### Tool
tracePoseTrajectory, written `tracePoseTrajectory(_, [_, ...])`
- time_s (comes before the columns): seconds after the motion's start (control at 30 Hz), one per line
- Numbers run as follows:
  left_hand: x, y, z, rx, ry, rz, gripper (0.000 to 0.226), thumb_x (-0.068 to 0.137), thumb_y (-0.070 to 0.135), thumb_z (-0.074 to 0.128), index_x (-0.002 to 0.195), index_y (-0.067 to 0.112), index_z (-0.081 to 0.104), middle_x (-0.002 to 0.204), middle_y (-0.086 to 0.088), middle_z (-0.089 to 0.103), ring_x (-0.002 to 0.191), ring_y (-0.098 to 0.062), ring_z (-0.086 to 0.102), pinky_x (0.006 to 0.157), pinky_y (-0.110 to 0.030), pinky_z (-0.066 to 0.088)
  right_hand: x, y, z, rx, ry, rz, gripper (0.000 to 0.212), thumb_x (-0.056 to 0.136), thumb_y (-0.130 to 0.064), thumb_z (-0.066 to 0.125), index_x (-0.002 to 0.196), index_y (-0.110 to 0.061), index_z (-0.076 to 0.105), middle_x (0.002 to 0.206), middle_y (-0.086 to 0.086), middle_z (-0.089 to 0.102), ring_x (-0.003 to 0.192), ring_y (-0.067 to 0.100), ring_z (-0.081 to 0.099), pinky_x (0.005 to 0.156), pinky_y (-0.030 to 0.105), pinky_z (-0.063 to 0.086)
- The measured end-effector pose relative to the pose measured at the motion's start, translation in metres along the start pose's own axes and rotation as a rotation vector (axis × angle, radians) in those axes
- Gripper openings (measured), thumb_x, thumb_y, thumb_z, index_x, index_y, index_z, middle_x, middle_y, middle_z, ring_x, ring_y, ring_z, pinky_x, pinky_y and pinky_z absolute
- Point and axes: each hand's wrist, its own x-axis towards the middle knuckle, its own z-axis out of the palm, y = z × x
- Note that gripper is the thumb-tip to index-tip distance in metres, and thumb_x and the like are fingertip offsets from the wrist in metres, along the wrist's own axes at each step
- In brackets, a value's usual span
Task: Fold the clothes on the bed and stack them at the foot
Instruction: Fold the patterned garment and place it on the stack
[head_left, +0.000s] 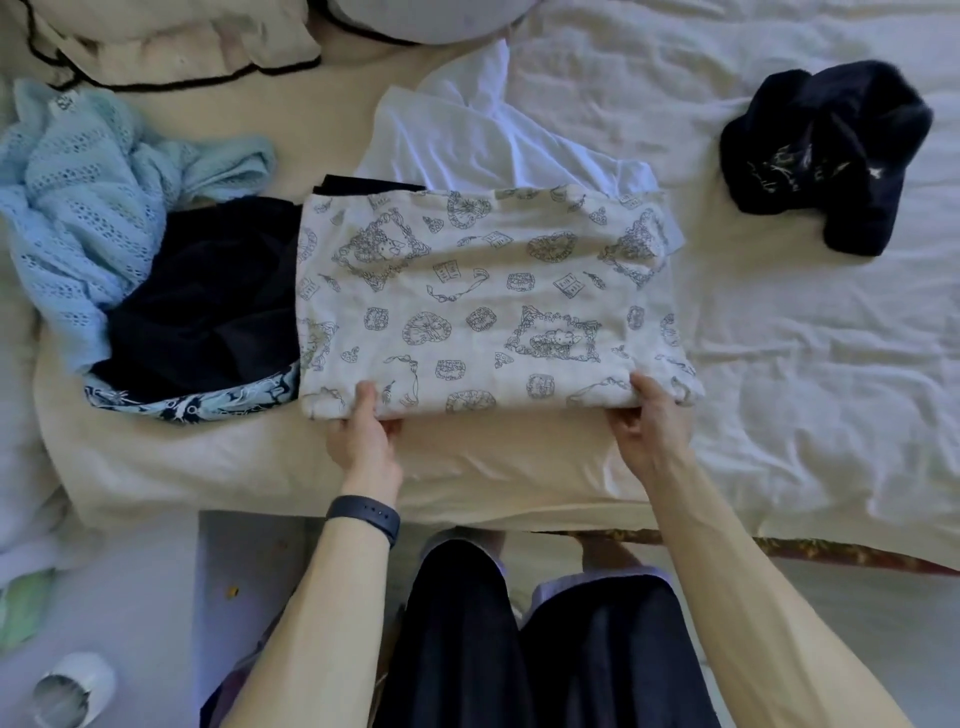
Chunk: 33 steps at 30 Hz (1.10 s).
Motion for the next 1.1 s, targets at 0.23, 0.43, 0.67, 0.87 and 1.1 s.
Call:
tracePoseTrajectory(0.23, [-0.083, 0.024, 0.001, 0.092, 0.011, 0.487, 0.028, 0.092, 0.021, 0.070, 0.119, 0.021, 0.063, 0.111, 0.005, 0.071, 0.095, -0.009, 0.071, 0.064, -0.024, 0.059, -0.056, -0.062, -0.034, 0.106, 0.014, -0.190, 0.021, 0.092, 0.006, 0.064, 0.109, -0.006, 0.061, 0.112, 0.013, 0.072, 0.100, 0.023, 0.074, 0.070, 0.031, 0.061])
tracePoseTrajectory(0.43, [-0.207, 0.038, 0.042, 0.101, -0.147, 0.723, 0.023, 0.085, 0.030, 0.070, 0.100, 0.044, 0.061, 0.094, 0.018, 0.068, 0.081, 0.004, 0.069, 0.062, -0.024, 0.059, -0.125, -0.179, -0.089, 0.190, 0.000, -0.329, 0.030, 0.089, -0.001, 0.071, 0.116, 0.000, 0.057, 0.108, 0.013, 0.069, 0.094, 0.019, 0.073, 0.067, 0.027, 0.061])
tracePoseTrajectory(0.67, [-0.306, 0.044, 0.114, 0.110, -0.280, 0.792, 0.019, 0.084, 0.024, 0.067, 0.100, 0.026, 0.058, 0.090, 0.012, 0.067, 0.085, -0.010, 0.071, 0.073, -0.036, 0.060, -0.166, -0.291, -0.118, 0.166, -0.048, -0.434, 0.017, 0.089, -0.002, 0.071, 0.090, -0.008, 0.054, 0.092, 0.006, 0.064, 0.068, 0.010, 0.071, 0.057, 0.023, 0.058])
tracePoseTrajectory(0.87, [-0.348, 0.033, 0.136, 0.152, -0.346, 0.862, 0.019, 0.084, 0.025, 0.067, 0.101, 0.026, 0.058, 0.096, 0.009, 0.070, 0.088, -0.009, 0.070, 0.079, -0.041, 0.059, -0.161, -0.325, -0.149, 0.206, -0.090, -0.496, 0.023, 0.089, -0.003, 0.071, 0.103, -0.003, 0.053, 0.100, 0.009, 0.066, 0.082, 0.012, 0.073, 0.064, 0.025, 0.060])
tracePoseTrajectory(1.1, [-0.286, -0.078, 0.093, 0.116, -0.332, 0.664, 0.024, 0.089, 0.032, 0.073, 0.109, 0.041, 0.063, 0.101, 0.022, 0.074, 0.093, -0.001, 0.071, 0.064, -0.017, 0.056, -0.075, -0.257, -0.219, 0.020, -0.015, -0.486, 0.015, 0.093, -0.009, 0.071, 0.106, -0.014, 0.065, 0.095, -0.003, 0.077, 0.095, 0.014, 0.075, 0.070, 0.027, 0.061])
